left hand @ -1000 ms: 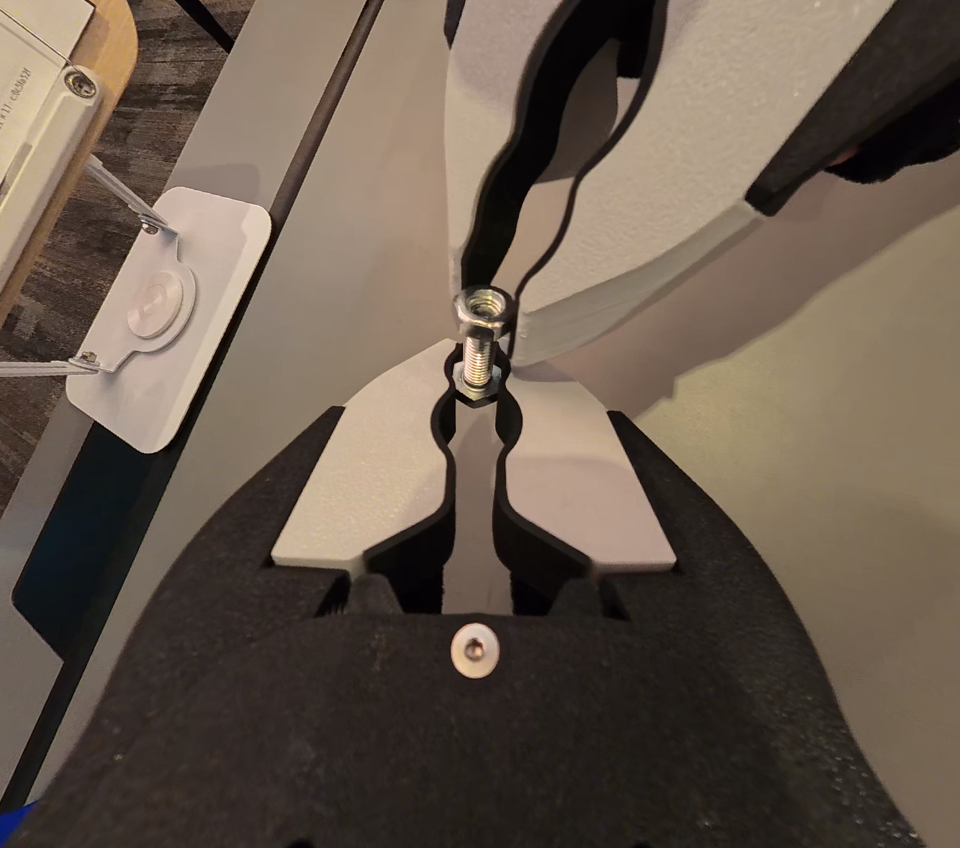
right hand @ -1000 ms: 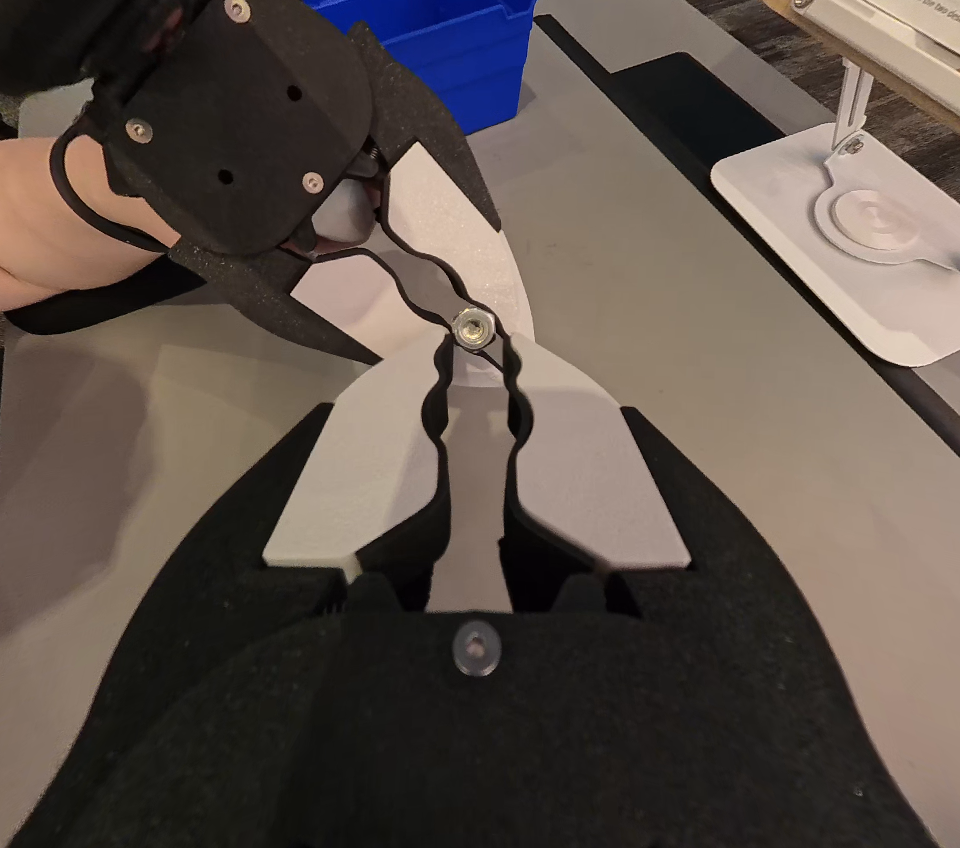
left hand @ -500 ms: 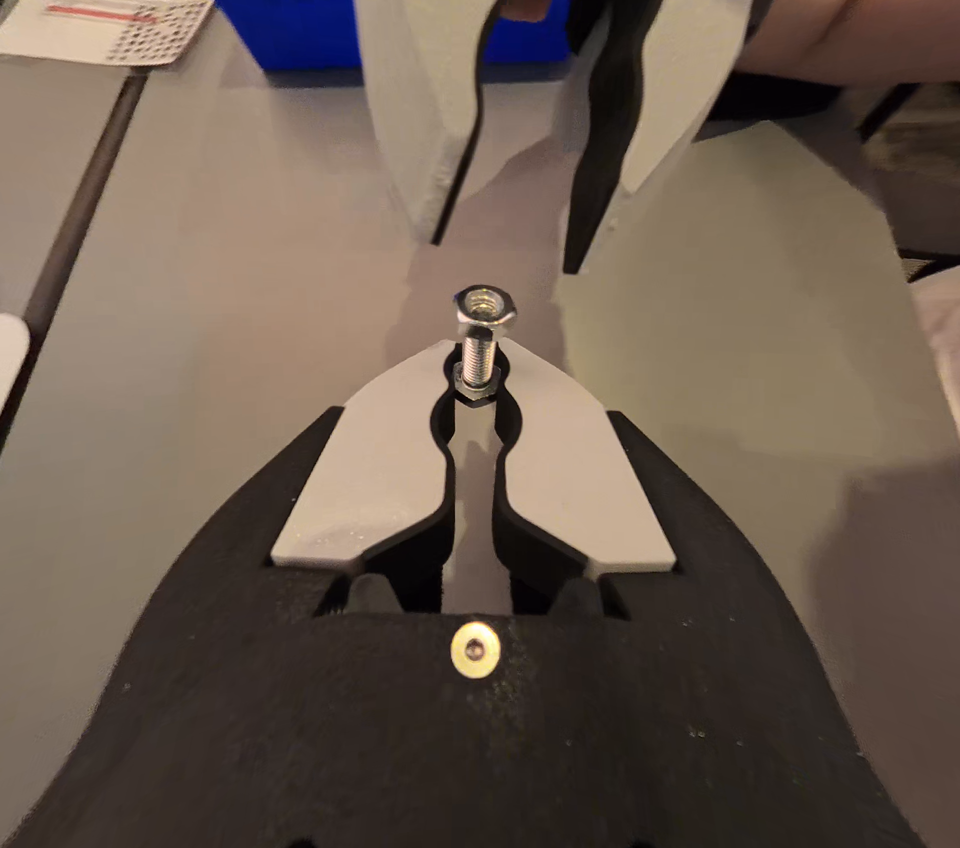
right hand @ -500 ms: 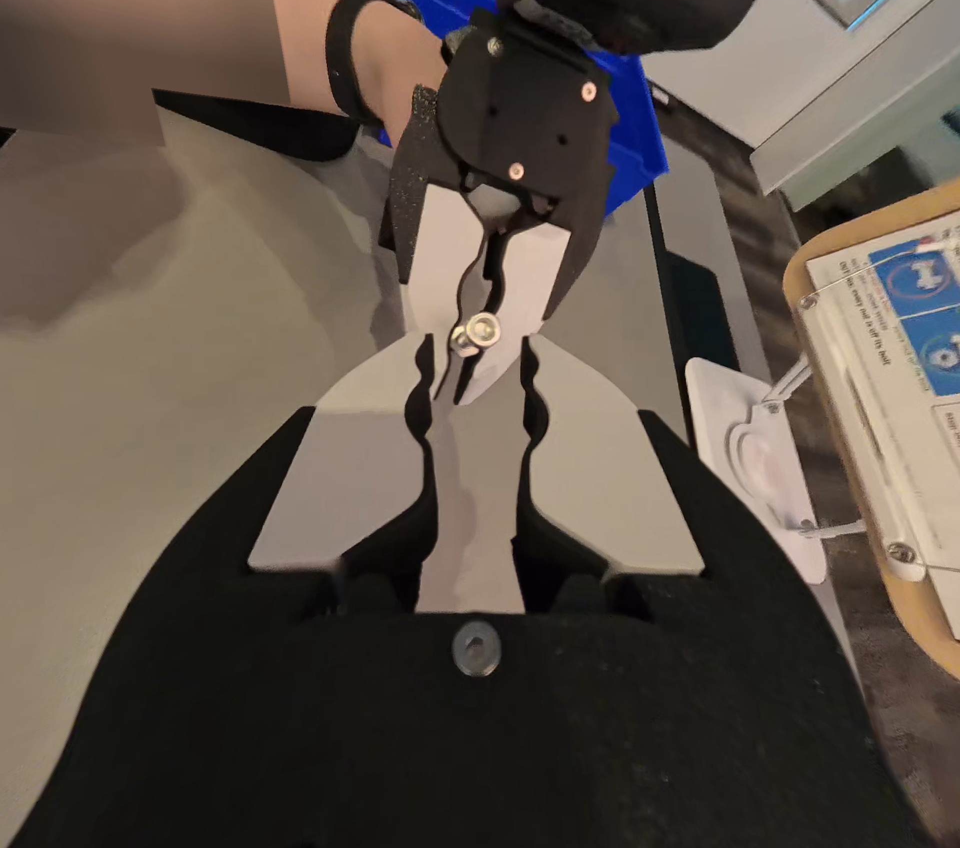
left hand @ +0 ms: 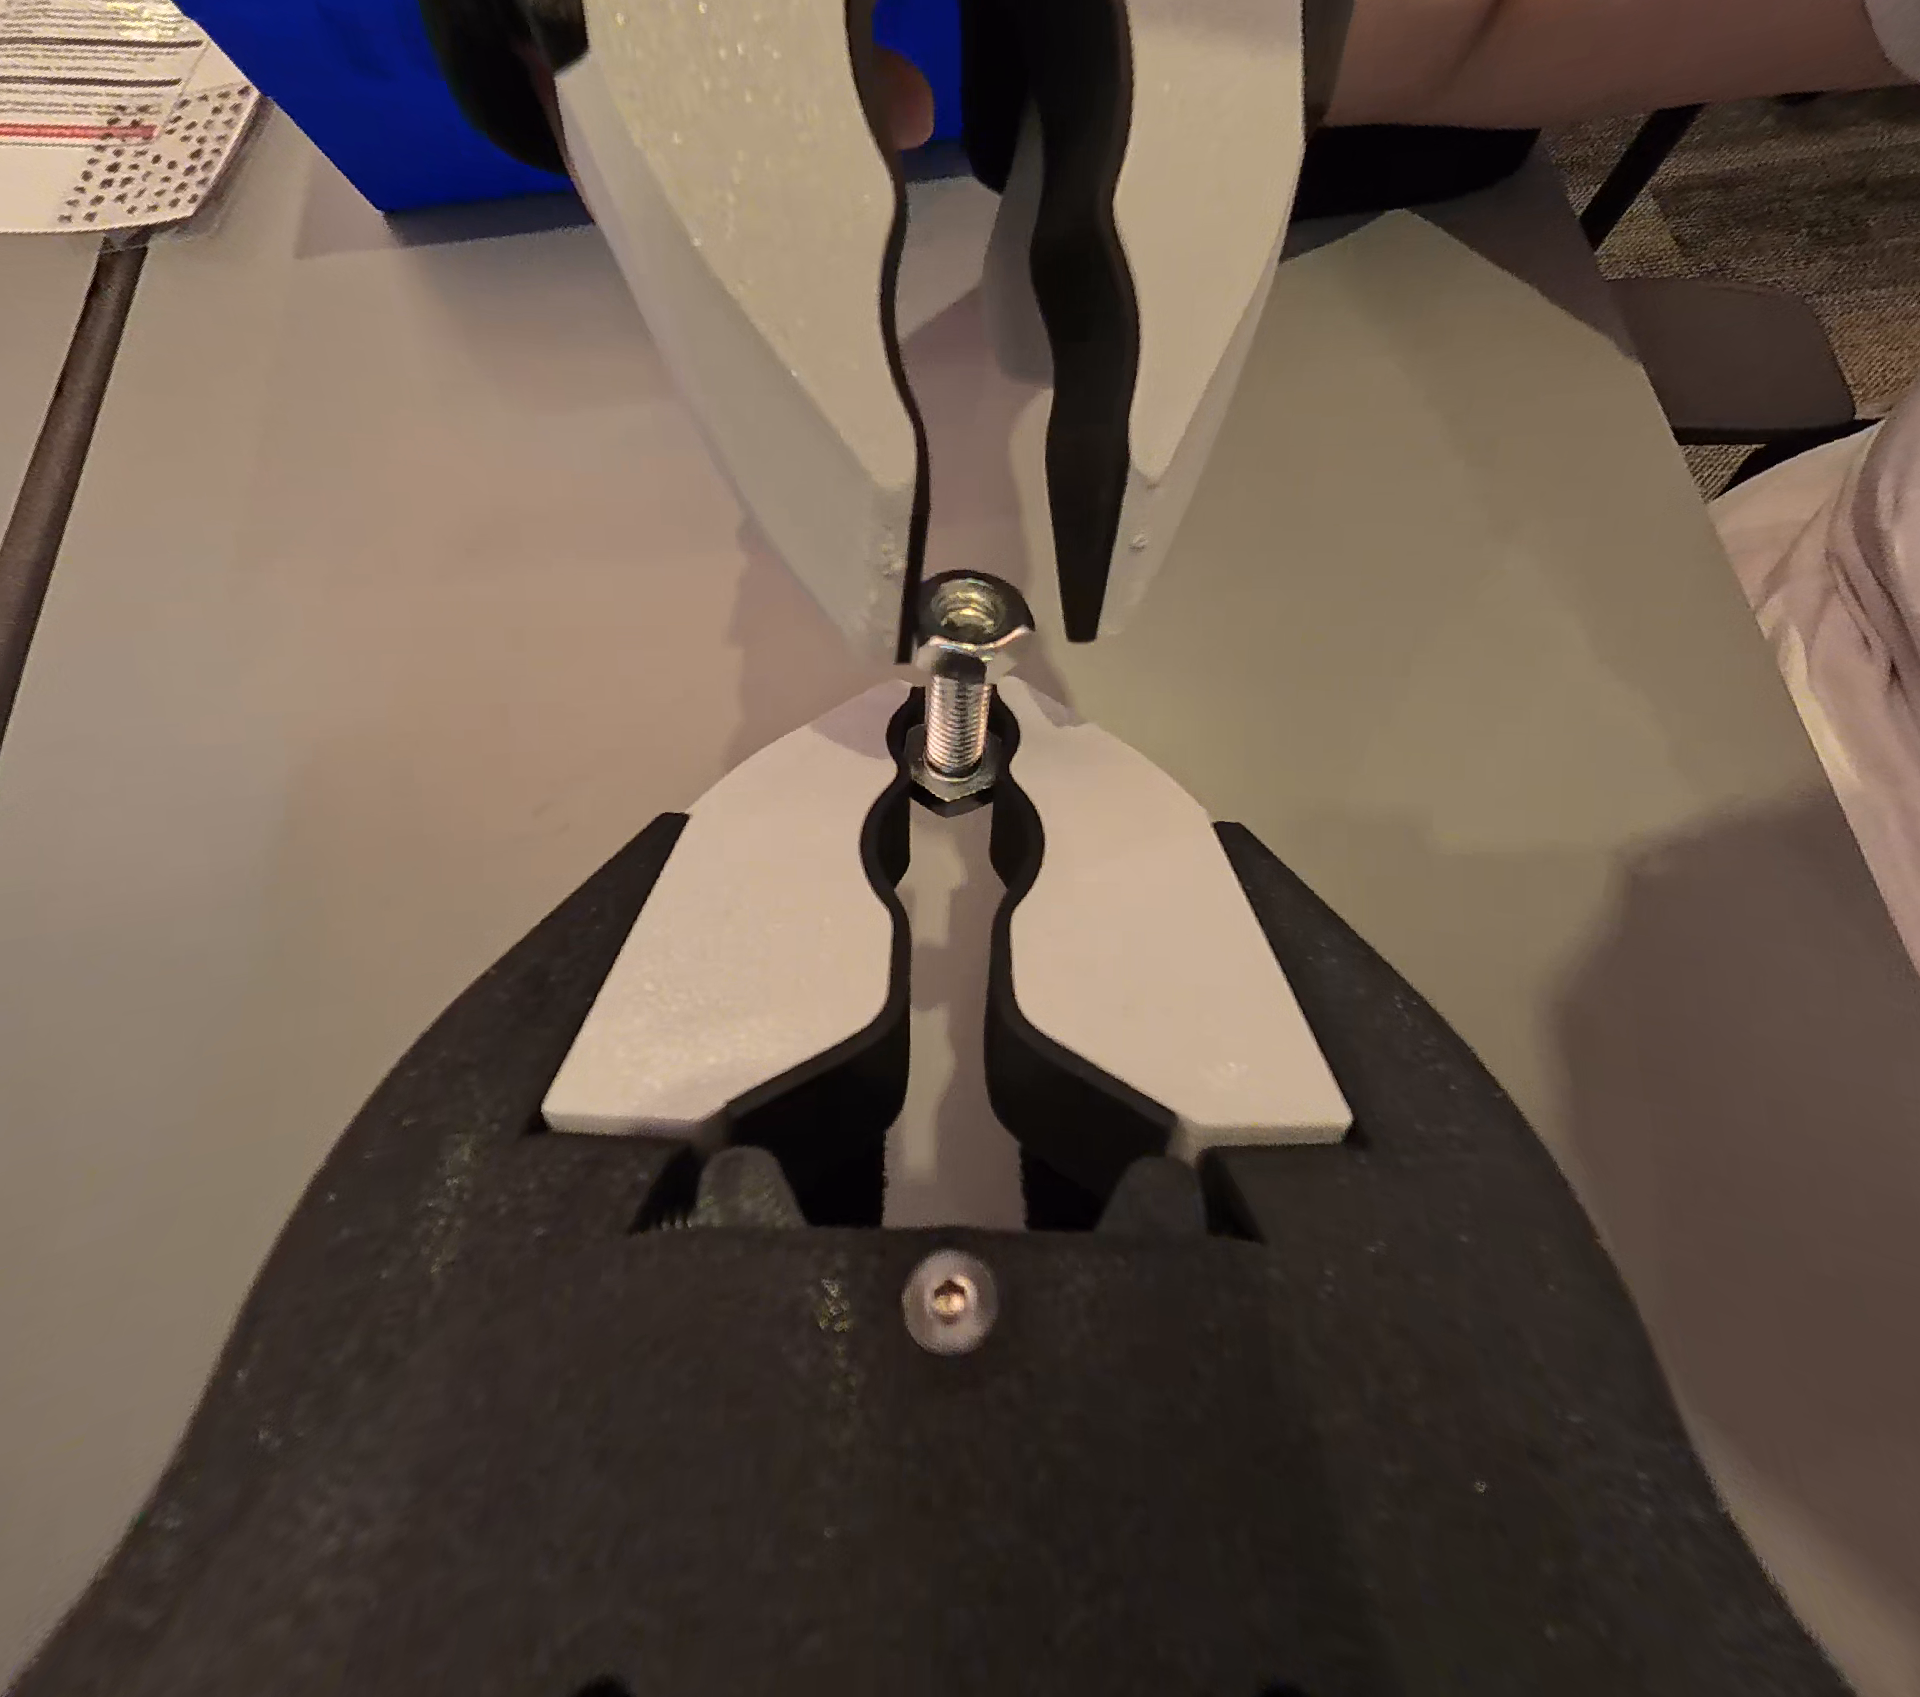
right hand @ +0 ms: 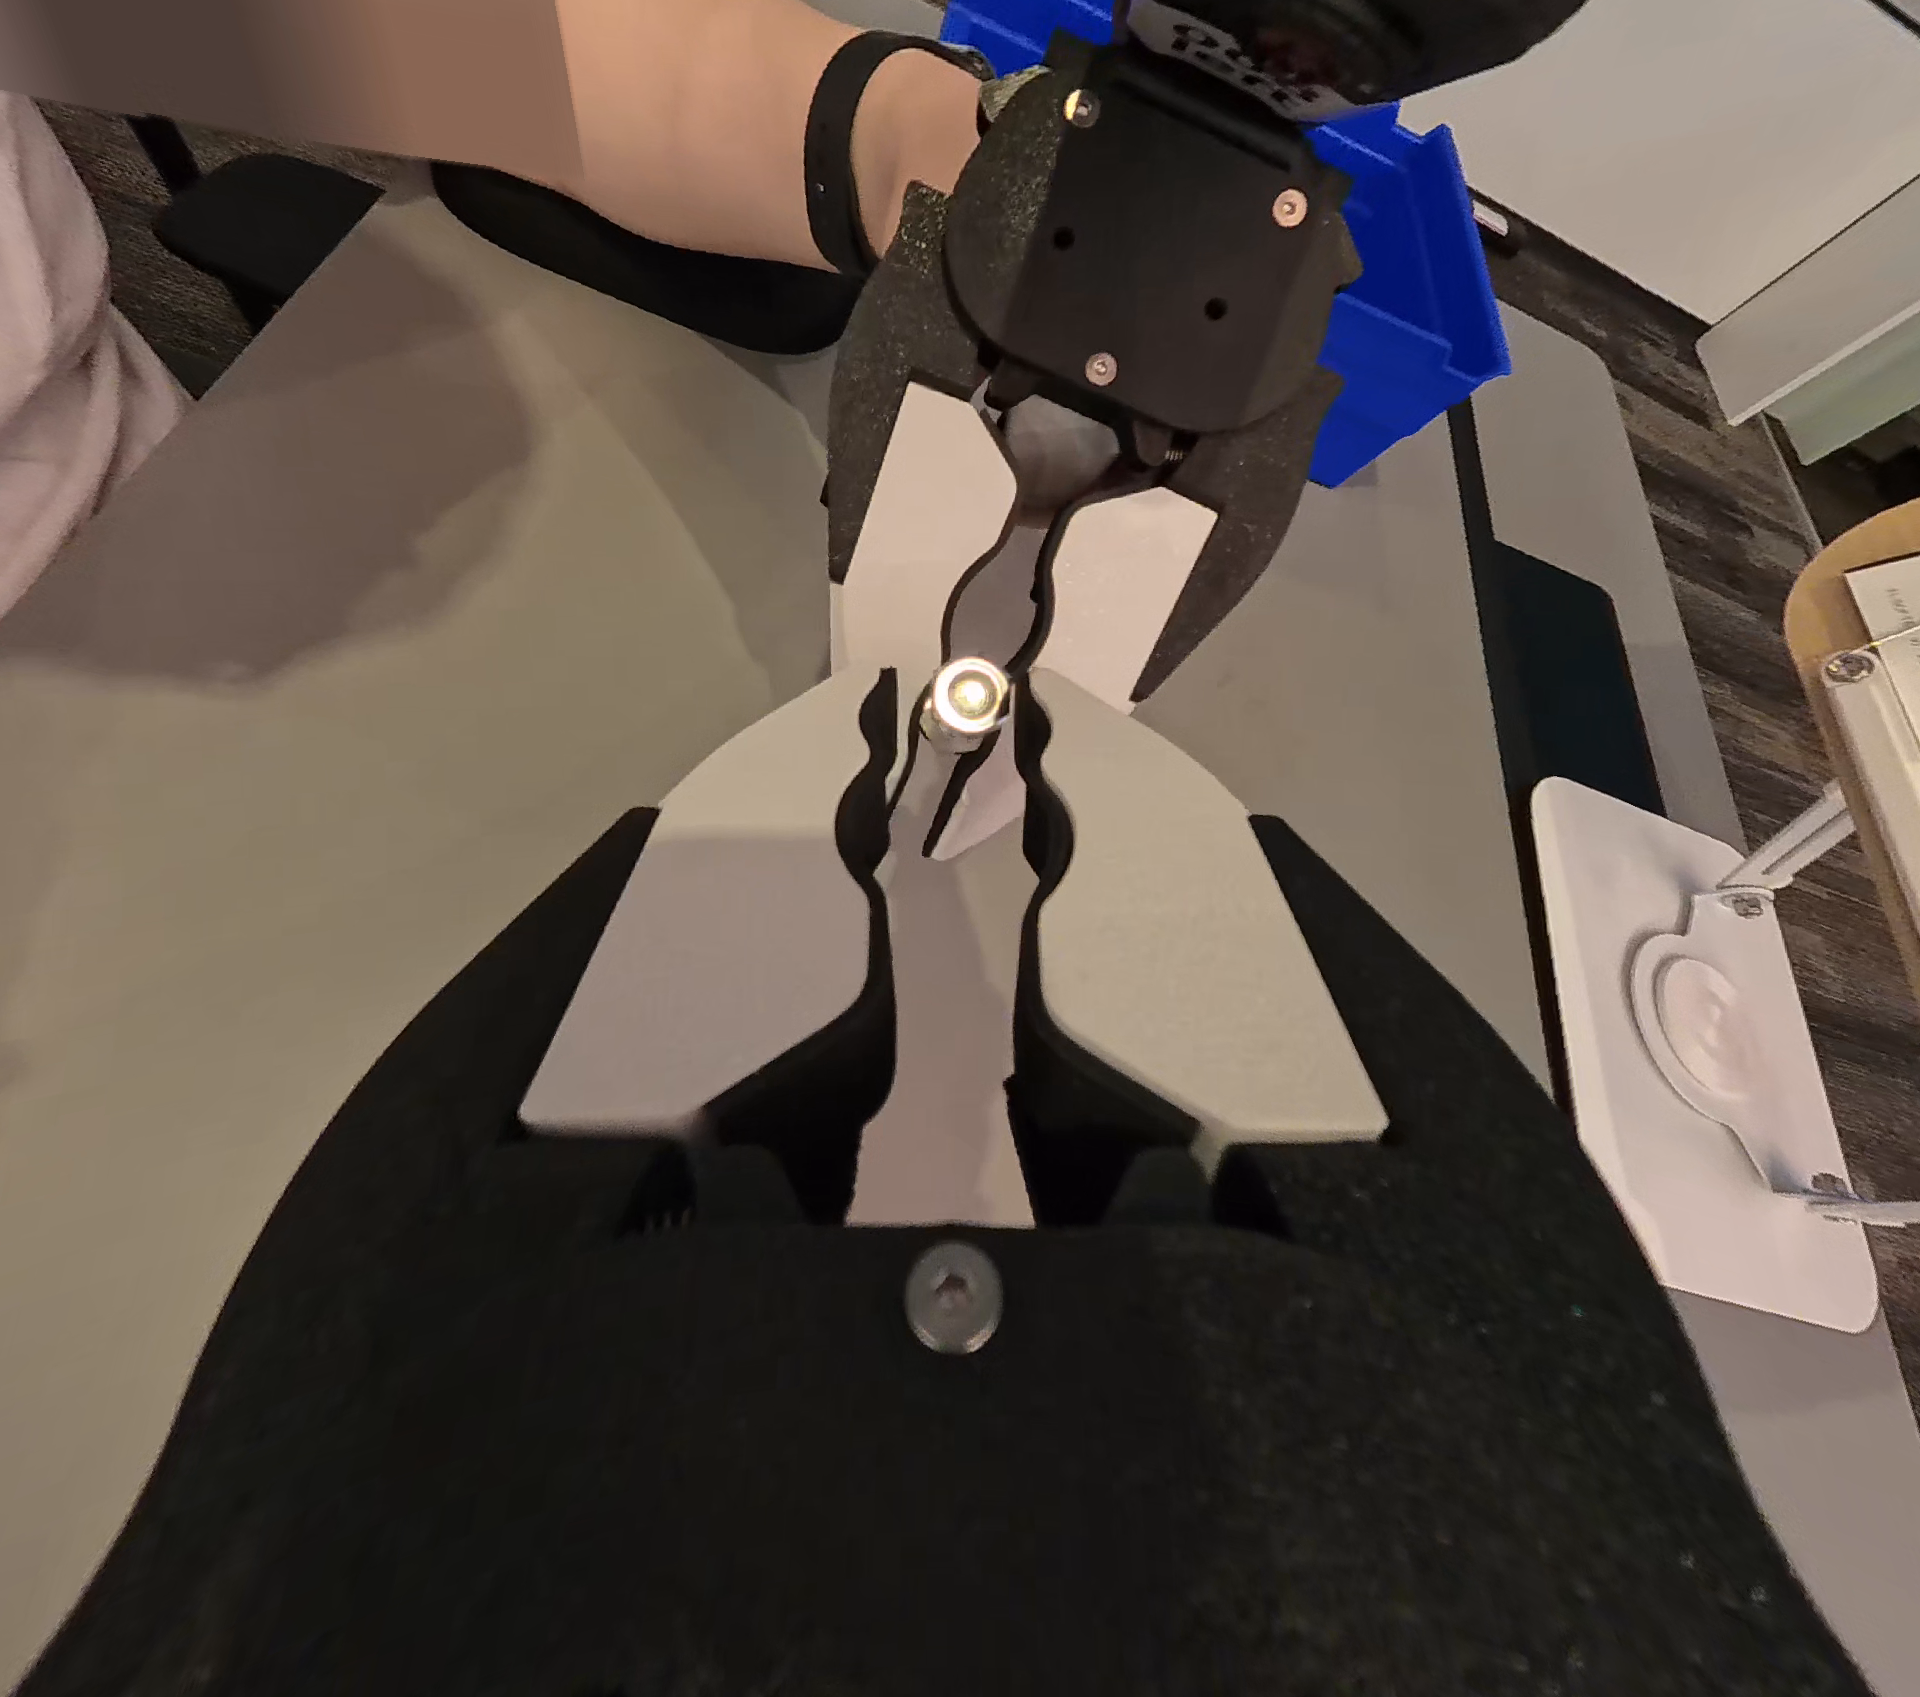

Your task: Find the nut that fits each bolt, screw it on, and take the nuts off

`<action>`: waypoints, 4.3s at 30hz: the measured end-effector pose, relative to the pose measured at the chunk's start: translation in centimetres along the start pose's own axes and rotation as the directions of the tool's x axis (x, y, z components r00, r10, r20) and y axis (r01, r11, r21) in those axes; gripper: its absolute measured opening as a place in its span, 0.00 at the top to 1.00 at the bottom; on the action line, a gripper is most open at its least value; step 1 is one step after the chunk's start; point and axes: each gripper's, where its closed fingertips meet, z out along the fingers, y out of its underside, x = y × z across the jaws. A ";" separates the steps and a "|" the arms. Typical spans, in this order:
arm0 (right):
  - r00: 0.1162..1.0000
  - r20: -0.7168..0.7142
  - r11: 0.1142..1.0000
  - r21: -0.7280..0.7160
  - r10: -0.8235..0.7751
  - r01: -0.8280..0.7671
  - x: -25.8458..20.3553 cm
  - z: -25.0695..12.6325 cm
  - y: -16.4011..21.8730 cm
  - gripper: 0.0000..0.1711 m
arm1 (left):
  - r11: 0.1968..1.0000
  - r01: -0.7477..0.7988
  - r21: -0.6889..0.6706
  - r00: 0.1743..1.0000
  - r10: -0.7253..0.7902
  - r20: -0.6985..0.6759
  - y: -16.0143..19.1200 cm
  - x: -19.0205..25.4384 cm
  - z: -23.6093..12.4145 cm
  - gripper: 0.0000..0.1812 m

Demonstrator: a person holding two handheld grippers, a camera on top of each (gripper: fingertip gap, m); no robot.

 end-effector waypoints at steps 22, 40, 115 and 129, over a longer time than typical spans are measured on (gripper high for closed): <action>0.965 -0.140 0.975 0.006 0.222 -0.223 3.2 0.1 0.3 0.92 | 0.998 0.046 -0.046 0.958 -0.031 0.284 0.2 -3.8 -1.0 0.95; 0.782 -0.370 0.863 0.146 0.501 -0.484 6.3 0.9 0.4 0.92 | 0.985 0.164 -0.046 0.858 -0.120 0.500 1.1 -7.0 -2.8 0.95; 0.995 0.039 0.935 0.341 0.093 -0.100 0.6 -2.6 -4.7 0.86 | 0.971 0.046 0.234 0.999 -0.047 0.000 -4.6 0.5 -3.2 0.95; 0.995 0.035 0.937 0.336 0.092 -0.099 0.6 -2.1 -4.6 0.82 | 0.971 0.047 0.235 0.999 -0.049 0.005 -4.7 0.4 -3.0 0.95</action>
